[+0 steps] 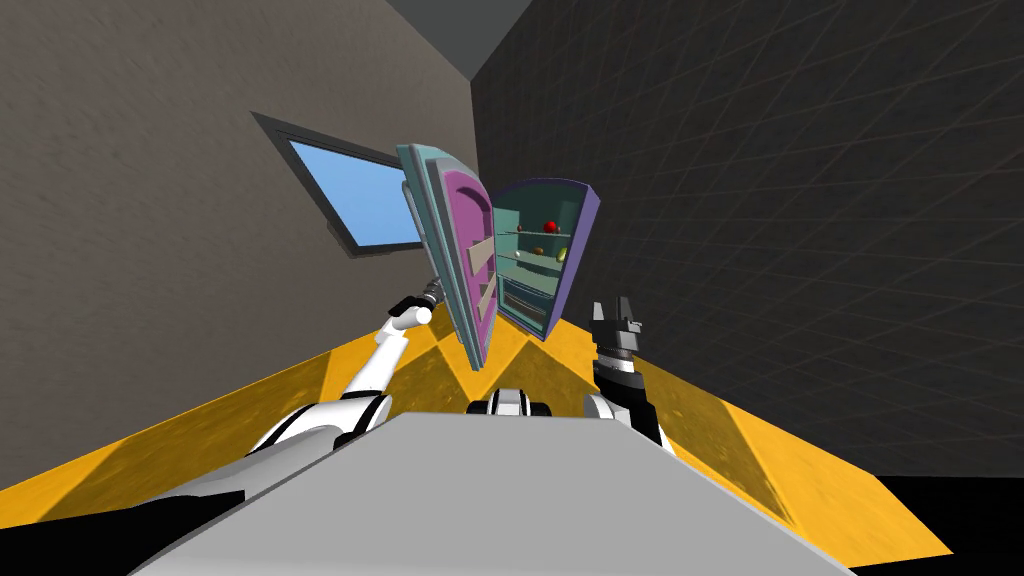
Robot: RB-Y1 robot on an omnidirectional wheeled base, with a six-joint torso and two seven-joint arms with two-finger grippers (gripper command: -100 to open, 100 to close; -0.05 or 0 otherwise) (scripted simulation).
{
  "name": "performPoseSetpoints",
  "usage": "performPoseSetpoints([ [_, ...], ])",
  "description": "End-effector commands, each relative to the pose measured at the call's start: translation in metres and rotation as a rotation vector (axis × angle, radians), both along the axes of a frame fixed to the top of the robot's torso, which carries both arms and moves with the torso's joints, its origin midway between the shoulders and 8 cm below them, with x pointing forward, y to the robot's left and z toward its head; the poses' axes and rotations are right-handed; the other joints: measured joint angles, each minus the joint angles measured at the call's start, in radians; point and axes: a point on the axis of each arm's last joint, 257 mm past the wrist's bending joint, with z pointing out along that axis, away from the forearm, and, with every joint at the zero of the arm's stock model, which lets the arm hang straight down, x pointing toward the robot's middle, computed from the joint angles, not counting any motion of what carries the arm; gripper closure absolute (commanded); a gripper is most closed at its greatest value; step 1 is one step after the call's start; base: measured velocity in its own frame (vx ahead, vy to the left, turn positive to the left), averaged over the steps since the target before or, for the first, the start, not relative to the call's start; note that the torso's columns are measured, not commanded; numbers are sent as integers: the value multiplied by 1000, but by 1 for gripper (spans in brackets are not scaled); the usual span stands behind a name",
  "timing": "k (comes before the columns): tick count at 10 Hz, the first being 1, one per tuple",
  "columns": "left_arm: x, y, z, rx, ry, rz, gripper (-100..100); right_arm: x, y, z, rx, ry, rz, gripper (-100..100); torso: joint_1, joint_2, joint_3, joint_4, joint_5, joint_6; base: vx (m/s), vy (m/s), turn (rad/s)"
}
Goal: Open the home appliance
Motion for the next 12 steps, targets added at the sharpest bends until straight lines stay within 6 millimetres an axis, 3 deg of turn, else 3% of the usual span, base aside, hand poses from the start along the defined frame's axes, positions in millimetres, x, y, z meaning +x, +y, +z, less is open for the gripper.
performPoseSetpoints([
  [1, 0, -14, -17, 7, -4, -1, -100, 0, 0, 0, 0, 0, 0, 0, -1, 1, 1, 1, 0, 0, -26, 37, -23],
  [4, 0, -15, -18, 9, -5, -2, -100, 0, 0, 0, 0, 0, 0, 0, -1, 2, 2, 2, -1, -1, -11, 14, -7],
  [5, 0, -15, -18, 9, -5, -2, 100, 0, 0, 0, 0, 0, 0, 0, -1, 2, 1, 2, -1, -1, 0, 0, 0],
  [8, 0, -29, -16, 9, -6, -32, 100, 0, 0, 0, 0, 0, 0, 0, 10, -2, -1, 0, 3, 0, 8, 192, -65],
  [12, 0, -47, -14, 8, -6, -72, 100, 0, 0, 0, 0, 0, 0, 0, -2, 1, 1, 1, -1, 0, 3, 252, -70],
])
